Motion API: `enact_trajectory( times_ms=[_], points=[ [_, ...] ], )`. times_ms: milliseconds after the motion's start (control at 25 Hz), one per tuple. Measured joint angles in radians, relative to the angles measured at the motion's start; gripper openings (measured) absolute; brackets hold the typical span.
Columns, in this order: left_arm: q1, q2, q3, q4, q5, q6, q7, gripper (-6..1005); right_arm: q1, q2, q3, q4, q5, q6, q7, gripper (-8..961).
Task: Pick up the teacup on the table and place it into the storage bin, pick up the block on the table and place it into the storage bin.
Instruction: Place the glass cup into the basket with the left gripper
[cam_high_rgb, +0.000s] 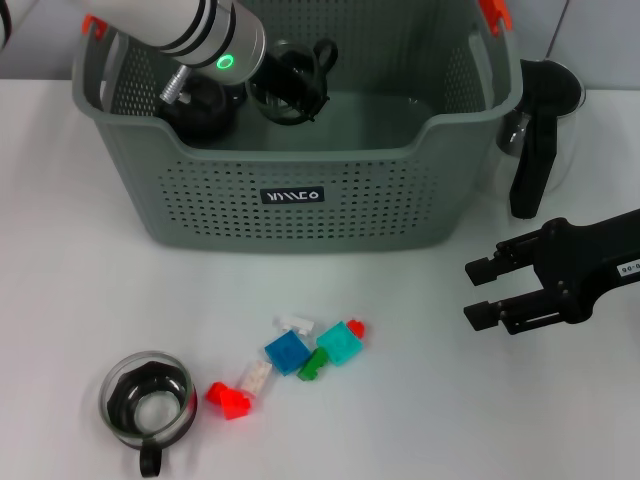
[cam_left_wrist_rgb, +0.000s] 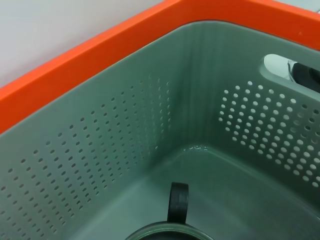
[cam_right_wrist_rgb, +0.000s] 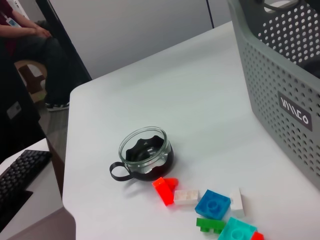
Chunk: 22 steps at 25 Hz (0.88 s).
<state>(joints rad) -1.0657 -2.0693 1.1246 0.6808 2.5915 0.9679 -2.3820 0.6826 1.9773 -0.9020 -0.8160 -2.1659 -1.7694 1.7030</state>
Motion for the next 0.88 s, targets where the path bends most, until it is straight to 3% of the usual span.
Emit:
enact_trajectory(
  times_ms=[880],
  points=[
    [0.002, -0.006, 0.011, 0.0, 0.039, -0.016, 0.0, 84, 0.002, 0.0, -0.002, 0.0, 0.0, 0.008, 0.0, 645]
  ],
)
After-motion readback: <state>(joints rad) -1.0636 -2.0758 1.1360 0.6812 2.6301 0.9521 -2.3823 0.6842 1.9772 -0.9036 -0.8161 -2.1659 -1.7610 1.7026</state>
